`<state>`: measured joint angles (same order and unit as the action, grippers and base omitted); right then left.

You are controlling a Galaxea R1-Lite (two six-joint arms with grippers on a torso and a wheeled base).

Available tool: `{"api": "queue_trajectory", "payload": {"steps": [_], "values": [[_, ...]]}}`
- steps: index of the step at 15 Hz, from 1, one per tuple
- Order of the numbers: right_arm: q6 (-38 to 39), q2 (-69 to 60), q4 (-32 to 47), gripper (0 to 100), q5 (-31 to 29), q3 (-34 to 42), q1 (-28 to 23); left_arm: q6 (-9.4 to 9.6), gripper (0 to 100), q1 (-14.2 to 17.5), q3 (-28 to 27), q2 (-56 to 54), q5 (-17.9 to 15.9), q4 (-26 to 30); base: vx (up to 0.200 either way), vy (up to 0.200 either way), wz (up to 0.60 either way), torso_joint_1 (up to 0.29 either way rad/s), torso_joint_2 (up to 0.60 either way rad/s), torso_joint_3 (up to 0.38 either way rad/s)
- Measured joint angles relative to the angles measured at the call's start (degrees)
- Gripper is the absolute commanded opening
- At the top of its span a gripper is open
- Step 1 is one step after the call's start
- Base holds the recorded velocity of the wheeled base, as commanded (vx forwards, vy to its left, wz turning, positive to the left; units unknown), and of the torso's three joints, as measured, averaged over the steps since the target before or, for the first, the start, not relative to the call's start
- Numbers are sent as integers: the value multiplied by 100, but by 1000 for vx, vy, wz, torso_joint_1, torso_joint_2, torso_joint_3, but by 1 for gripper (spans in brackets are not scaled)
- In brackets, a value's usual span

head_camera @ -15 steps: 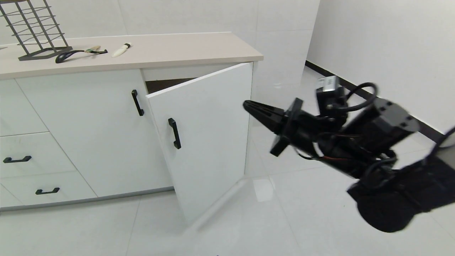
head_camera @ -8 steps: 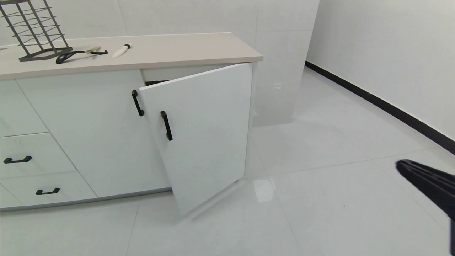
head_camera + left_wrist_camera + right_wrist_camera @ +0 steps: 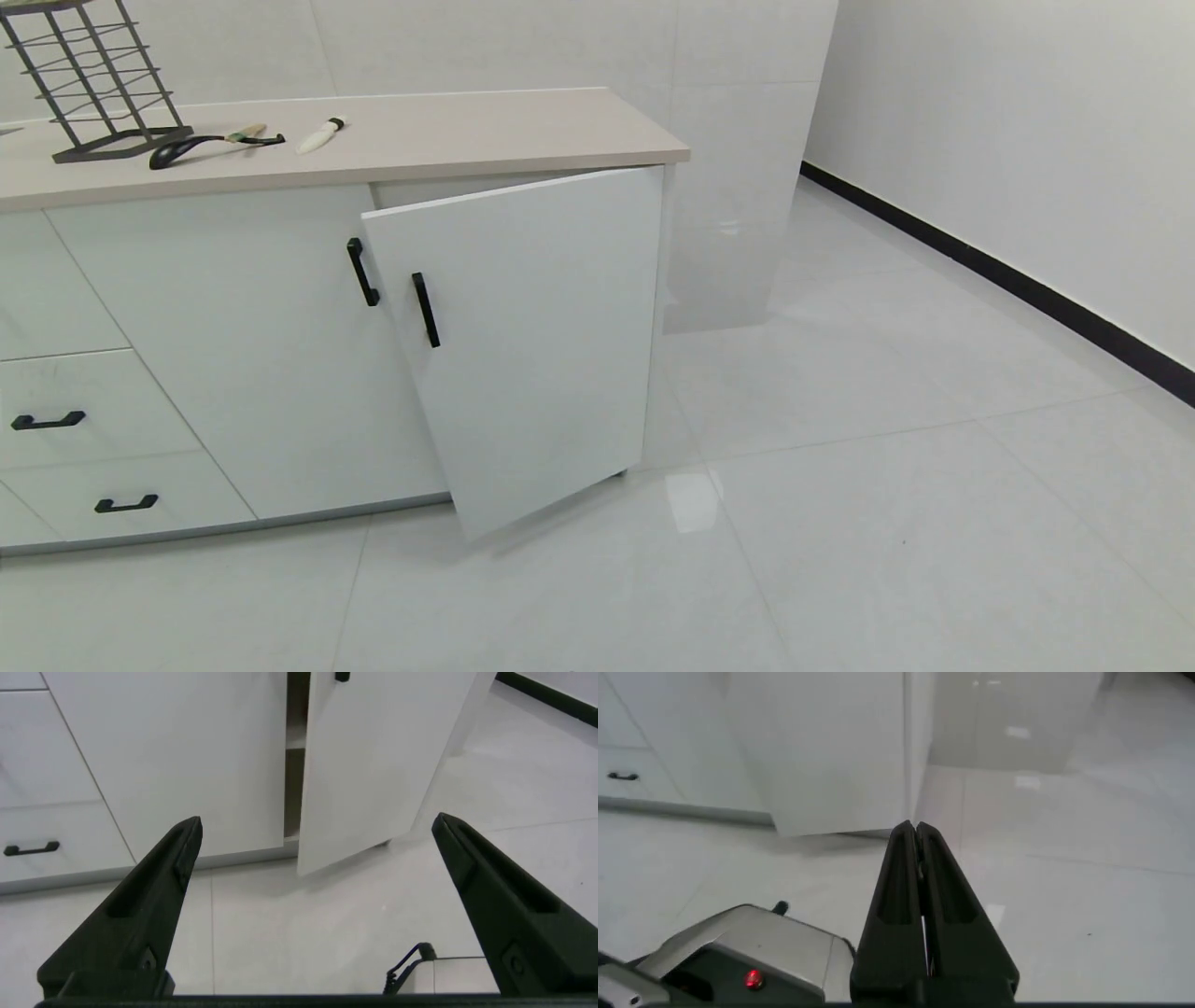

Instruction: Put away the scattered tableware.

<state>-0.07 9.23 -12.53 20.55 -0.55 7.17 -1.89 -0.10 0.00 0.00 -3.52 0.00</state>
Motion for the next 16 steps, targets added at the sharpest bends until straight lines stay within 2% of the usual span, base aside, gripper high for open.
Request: {"api": "queue_trajectory", "payload": {"steps": [1,2,6,14,16], "values": [[17,-146,622,0,-206,22,-69,0,100,0,0,0,2,0,0,0,0,0,0,0],[10,-247,917,0,-419,37,-135,-2,100,0,0,0,0,0,0,0,0,0,0,0],[-496,-596,983,0,-1081,50,-728,-5,100,0,0,0,5,0,0,0,0,0,0,0],[-562,-933,1019,0,-1207,55,-752,34,100,0,0,0,-6,0,200,200,0,5,-1,2],[-457,-936,1019,0,-1268,55,-755,28,100,0,0,0,-4,2,0,200,0,2,0,9]]}}
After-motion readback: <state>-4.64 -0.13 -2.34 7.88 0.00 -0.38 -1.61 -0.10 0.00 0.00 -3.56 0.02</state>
